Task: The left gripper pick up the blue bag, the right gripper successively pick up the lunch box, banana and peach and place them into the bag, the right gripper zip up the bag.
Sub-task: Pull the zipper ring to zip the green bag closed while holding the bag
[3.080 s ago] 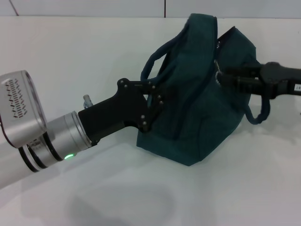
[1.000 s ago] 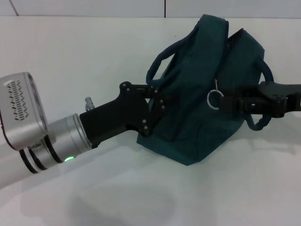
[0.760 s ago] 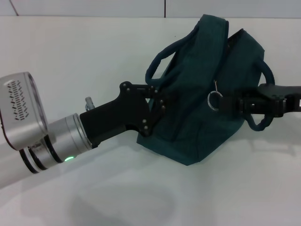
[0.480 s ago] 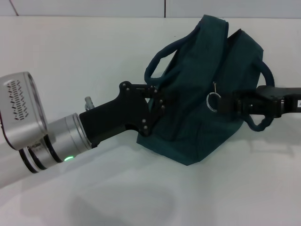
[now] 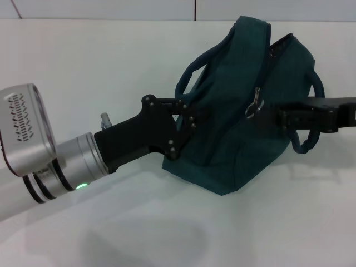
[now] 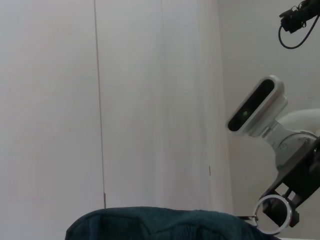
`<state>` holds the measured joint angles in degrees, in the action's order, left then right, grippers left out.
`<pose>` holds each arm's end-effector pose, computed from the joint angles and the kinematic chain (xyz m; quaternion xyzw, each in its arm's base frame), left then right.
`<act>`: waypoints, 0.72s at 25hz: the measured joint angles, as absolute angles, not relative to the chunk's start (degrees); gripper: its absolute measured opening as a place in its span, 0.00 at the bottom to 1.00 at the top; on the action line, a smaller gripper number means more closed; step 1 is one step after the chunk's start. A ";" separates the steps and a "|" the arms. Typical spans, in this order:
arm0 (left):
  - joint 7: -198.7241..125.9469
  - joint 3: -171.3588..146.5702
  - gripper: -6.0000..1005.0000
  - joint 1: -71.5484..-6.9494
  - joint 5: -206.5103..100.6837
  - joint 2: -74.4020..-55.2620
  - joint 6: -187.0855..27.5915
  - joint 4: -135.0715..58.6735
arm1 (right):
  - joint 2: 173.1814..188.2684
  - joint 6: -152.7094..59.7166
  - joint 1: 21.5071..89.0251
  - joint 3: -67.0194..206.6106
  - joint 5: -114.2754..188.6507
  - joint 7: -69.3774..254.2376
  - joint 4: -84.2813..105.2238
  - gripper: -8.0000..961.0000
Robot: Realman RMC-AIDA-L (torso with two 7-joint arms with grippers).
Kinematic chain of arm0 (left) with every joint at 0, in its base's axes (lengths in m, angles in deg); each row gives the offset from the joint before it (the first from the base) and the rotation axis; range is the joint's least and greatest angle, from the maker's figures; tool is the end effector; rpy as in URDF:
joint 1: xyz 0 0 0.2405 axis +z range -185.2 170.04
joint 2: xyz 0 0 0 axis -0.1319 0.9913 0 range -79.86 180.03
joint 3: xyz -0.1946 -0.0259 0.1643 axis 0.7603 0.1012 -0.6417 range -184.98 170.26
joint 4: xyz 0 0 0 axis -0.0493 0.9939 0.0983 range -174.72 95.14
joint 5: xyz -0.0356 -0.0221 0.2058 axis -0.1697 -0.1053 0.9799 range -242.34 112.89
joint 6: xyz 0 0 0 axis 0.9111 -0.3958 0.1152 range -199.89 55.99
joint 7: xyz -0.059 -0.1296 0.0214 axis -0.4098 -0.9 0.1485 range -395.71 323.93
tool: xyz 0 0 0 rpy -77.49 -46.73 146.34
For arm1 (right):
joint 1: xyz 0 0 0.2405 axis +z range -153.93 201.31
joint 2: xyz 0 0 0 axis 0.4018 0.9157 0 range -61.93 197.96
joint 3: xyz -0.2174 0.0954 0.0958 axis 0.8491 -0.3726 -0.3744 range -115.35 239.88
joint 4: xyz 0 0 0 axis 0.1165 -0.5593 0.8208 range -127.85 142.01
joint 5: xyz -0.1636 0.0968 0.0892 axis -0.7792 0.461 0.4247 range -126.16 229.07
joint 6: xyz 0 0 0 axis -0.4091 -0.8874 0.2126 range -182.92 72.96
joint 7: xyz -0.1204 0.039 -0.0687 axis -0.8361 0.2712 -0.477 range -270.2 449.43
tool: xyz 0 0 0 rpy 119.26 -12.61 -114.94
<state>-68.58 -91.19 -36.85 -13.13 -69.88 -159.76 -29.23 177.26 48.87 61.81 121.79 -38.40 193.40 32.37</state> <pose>-0.2305 0.2883 -0.0702 -0.8873 -0.0461 -0.4102 0.2055 0.2027 0.3317 0.0262 0.8796 -0.3308 -0.3222 0.1142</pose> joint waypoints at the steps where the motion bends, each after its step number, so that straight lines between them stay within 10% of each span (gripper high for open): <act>1: -68.58 -91.19 0.03 -36.84 -13.13 -69.88 -159.76 -29.23 | 177.37 48.38 61.72 121.75 -38.39 193.42 32.37 0.35; 18: -68.58 -91.21 0.02 -36.65 -13.04 -70.06 -159.75 -29.24 | 178.85 44.42 60.51 121.94 -38.72 190.46 32.83 0.21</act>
